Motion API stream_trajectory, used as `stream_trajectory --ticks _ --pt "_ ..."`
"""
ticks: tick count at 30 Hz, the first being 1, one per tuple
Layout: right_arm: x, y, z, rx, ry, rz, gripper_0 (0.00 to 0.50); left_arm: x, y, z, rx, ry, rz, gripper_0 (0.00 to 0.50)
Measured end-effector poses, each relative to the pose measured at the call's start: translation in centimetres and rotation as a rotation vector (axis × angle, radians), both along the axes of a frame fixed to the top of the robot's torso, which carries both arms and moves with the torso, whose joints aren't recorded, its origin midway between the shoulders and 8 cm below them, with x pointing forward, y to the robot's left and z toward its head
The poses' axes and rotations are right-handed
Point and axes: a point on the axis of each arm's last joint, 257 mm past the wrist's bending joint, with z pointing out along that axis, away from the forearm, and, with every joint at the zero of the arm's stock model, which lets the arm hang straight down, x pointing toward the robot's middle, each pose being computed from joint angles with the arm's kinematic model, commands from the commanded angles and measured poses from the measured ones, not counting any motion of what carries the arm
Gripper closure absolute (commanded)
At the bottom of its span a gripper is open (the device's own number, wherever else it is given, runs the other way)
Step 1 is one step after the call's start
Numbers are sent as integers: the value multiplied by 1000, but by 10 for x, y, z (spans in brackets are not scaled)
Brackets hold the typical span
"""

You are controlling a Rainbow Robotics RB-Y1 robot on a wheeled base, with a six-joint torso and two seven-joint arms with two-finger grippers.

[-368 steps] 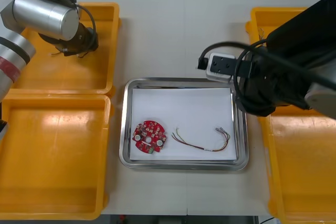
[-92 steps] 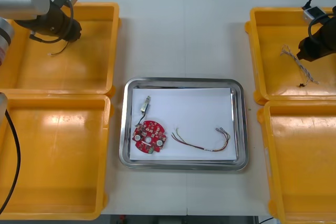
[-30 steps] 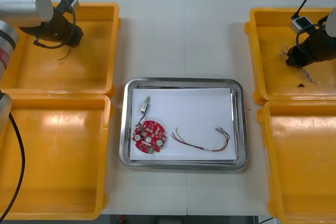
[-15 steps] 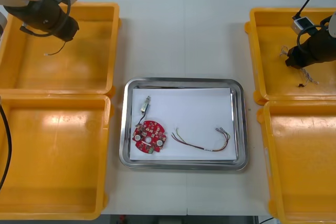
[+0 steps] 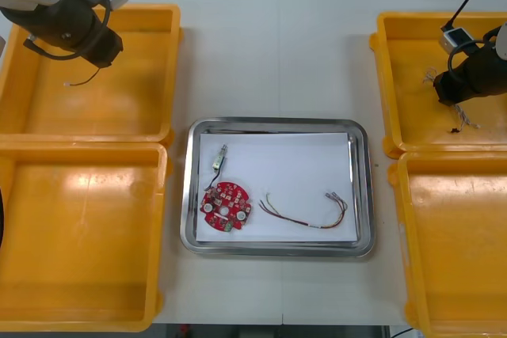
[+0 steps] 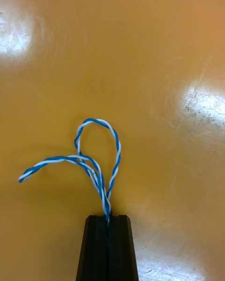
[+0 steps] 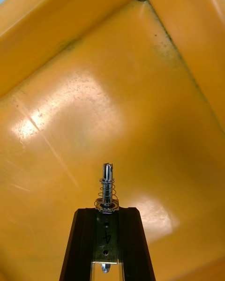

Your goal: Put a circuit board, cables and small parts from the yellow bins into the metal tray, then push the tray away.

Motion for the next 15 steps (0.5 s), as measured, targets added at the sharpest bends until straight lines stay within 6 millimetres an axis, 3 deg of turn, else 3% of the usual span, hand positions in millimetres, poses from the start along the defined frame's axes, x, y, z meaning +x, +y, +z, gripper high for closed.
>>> stream_trajectory --ticks 4,9,15 --pt "-1 0 5 -11 -1 13 500 -16 -10 4 -50 4 64 500" --pt "-26 4 6 -17 87 47 500 -40 -25 7 -143 7 183 500" --pt "-50 3 34 -8 138 91 500 -69 -36 7 -127 16 173 500"
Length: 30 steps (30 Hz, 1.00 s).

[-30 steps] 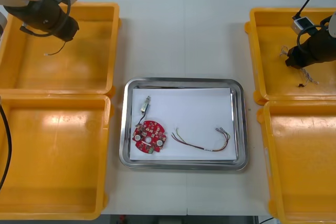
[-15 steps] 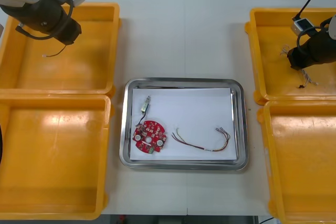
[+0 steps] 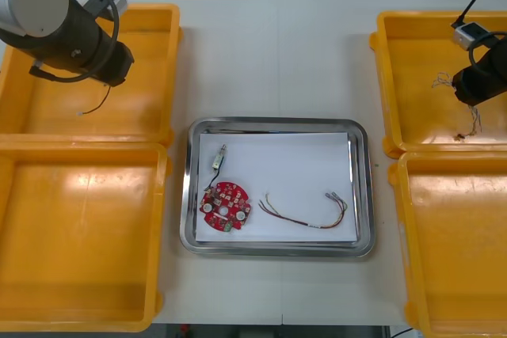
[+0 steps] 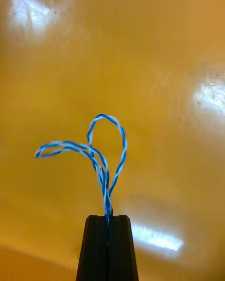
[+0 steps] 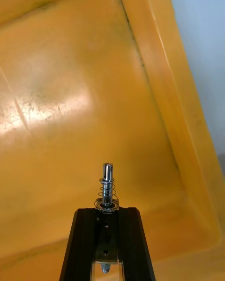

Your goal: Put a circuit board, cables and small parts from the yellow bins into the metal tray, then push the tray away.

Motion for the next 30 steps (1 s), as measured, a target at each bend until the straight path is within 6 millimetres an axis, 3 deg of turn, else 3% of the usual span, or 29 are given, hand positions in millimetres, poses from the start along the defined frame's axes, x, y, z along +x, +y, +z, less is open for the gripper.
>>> stream_trajectory --ticks 7,15,23,30 --pt "-35 4 37 10 75 36 500 -25 -11 5 15 26 -9 500" --pt "-69 29 84 -78 93 161 500 -34 -39 7 -107 29 72 500" --pt "-90 104 119 -107 -38 434 500 -37 -50 4 -136 42 71 500" --pt "-128 159 116 -157 -83 657 500 -45 -47 -1 -120 76 78 500"
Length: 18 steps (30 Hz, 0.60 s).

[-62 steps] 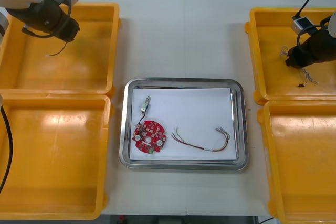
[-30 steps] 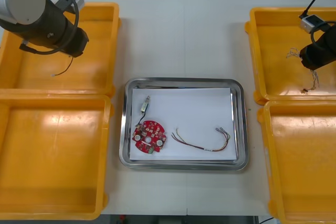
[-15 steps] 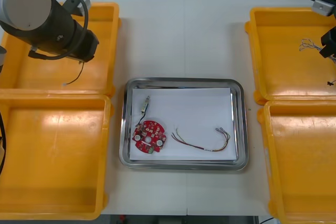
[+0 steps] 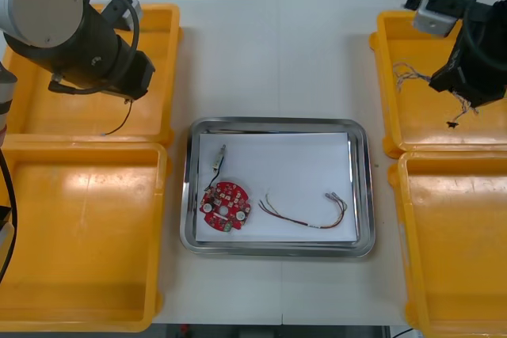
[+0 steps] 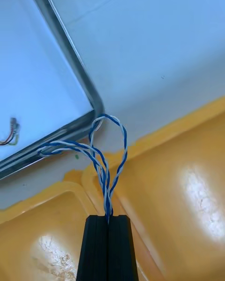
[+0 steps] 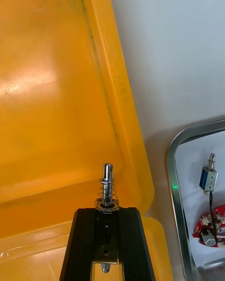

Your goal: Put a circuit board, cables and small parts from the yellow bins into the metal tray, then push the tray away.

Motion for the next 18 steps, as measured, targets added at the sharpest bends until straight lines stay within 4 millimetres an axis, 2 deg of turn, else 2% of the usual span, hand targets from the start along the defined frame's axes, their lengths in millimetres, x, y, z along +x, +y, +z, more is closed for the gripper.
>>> stream_trajectory --ticks 7,12,18 --pt "-33 43 -23 -117 -4 173 500 -1 0 0 1 2 0 500" --pt "-46 78 -48 -99 20 201 500 -1 0 0 2 3 1 500" --pt "-56 103 -77 -180 29 301 500 -1 0 0 2 3 0 500"
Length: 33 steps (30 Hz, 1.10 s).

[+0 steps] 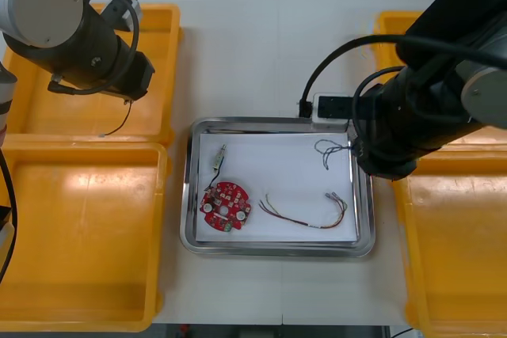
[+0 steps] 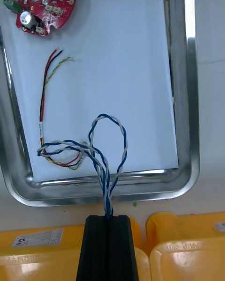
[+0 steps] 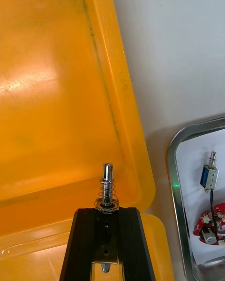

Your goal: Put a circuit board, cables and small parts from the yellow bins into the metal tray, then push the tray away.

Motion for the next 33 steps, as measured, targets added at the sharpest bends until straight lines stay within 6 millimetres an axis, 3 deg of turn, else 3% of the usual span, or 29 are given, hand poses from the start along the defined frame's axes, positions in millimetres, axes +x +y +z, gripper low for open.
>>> stream_trajectory --ticks 6,19,24,33 --pt "7 13 -24 -23 -10 24 500 0 0 0 0 0 0 500" --pt "51 57 -72 36 -45 -28 500 0 0 0 1 -1 1 500" --pt "57 63 -85 47 -46 -31 500 0 0 0 1 -1 0 500" --pt "69 57 -121 16 -57 -37 500 0 0 0 1 -1 0 500"
